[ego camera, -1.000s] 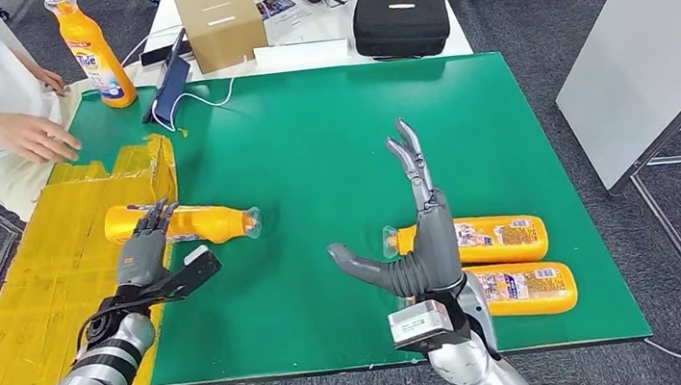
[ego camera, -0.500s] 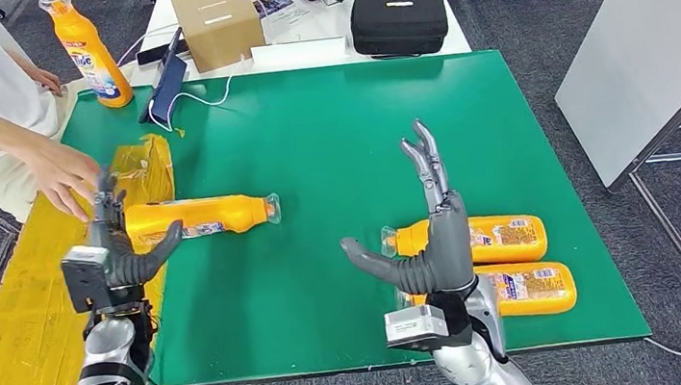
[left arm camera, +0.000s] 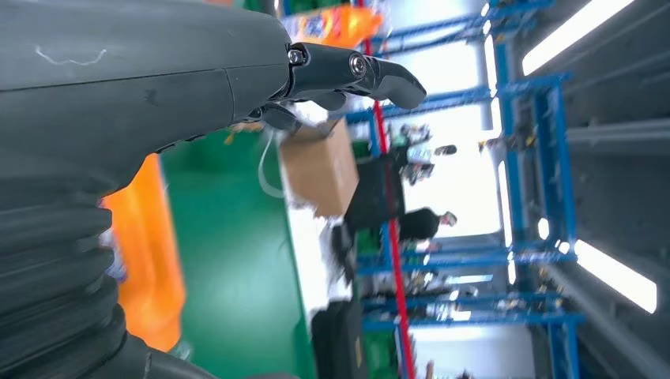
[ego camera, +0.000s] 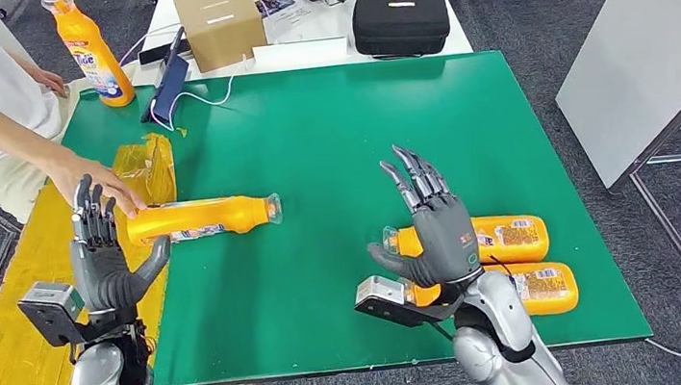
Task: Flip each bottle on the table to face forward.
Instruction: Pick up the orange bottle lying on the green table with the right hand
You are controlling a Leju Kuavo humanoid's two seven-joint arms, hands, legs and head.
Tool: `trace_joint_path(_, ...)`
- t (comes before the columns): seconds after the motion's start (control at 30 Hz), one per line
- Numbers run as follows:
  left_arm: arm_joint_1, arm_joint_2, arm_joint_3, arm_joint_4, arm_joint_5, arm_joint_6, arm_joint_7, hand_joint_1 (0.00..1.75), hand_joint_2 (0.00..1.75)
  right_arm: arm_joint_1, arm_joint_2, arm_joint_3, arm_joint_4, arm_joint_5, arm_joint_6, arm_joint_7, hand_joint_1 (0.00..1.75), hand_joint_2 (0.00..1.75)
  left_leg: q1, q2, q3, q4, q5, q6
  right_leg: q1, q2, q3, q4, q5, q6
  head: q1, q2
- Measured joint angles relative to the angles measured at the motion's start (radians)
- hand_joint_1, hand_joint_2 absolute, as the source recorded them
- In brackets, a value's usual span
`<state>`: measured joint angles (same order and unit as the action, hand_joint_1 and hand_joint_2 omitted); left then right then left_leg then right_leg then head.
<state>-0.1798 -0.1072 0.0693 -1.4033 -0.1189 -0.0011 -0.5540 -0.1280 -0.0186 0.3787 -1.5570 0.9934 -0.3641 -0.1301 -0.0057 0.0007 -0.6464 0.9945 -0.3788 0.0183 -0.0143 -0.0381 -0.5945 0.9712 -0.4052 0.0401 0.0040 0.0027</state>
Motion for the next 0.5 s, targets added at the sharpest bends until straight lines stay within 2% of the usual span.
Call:
trace_joint_path(0.17, 0.043, -0.013, -0.029, -0.018, 0.012, -0.047, 0.02, 0.0, 1.75, -0.001, -0.131, -0.055, 0.081, -0.006, 0.155, 0.012, 0.0, 1.75, -0.001, -0.001, -0.001, 0.0, 0.0, 0.001, -0.001, 0.0, 0.0, 0.0, 0.0, 0.001, 0.0, 0.0)
trace_joint_path(0.27, 0.048, -0.02, -0.051, -0.018, 0.011, -0.054, 0.021, 0.0, 1.75, -0.005, -0.198, -0.083, 0.117, -0.031, 0.2, -0.011, 0.0, 1.75, -0.001, -0.001, -0.002, 0.0, 0.0, 0.001, -0.001, 0.0, -0.001, 0.0, 0.001, 0.001, 0.0, 0.0)
trace_joint_path(0.37, 0.048, -0.026, -0.07, -0.017, 0.011, -0.06, 0.022, 0.0, 1.75, -0.013, -0.241, -0.1, 0.145, -0.025, 0.211, -0.016, 0.0, 1.75, -0.001, 0.0, -0.002, 0.0, 0.0, 0.001, 0.0, 0.0, -0.001, 0.0, 0.001, 0.001, 0.0, 0.0)
trace_joint_path(0.5, 0.048, -0.032, -0.087, -0.012, 0.014, -0.062, 0.025, 0.0, 1.75, -0.024, -0.268, -0.113, 0.174, -0.017, 0.219, -0.014, 0.0, 1.75, 0.0, 0.0, -0.002, 0.0, 0.0, 0.0, 0.0, 0.0, -0.001, 0.0, 0.001, 0.001, -0.001, 0.0)
